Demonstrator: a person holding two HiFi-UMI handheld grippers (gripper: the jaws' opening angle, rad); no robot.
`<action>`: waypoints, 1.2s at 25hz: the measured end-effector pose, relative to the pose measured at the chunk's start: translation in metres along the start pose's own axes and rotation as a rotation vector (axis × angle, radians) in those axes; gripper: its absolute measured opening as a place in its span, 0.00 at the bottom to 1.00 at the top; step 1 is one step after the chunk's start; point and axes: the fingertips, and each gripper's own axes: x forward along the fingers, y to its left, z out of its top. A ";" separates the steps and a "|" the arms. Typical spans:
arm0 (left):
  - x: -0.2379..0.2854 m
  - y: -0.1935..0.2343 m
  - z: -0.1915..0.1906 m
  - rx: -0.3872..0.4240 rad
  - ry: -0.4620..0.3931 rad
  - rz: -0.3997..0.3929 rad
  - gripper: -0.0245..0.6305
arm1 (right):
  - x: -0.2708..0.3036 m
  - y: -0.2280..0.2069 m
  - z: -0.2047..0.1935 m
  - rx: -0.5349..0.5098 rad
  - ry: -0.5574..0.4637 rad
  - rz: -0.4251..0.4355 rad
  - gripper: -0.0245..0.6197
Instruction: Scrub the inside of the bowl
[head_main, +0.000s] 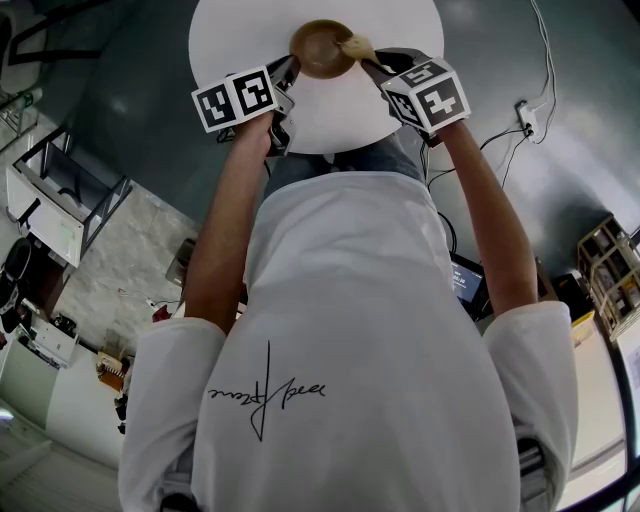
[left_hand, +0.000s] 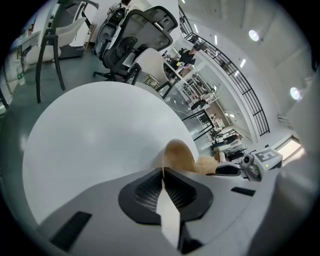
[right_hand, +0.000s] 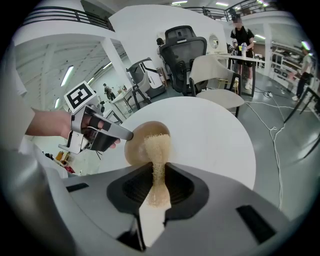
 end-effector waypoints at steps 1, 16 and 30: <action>0.000 0.000 0.000 0.001 0.001 0.001 0.06 | 0.000 0.000 0.000 0.001 -0.001 0.000 0.17; 0.000 0.000 0.000 0.015 0.016 -0.007 0.06 | 0.002 -0.007 0.005 0.004 -0.014 -0.017 0.17; 0.000 0.000 -0.005 0.046 0.026 0.004 0.17 | 0.000 -0.008 0.008 0.008 -0.026 -0.028 0.17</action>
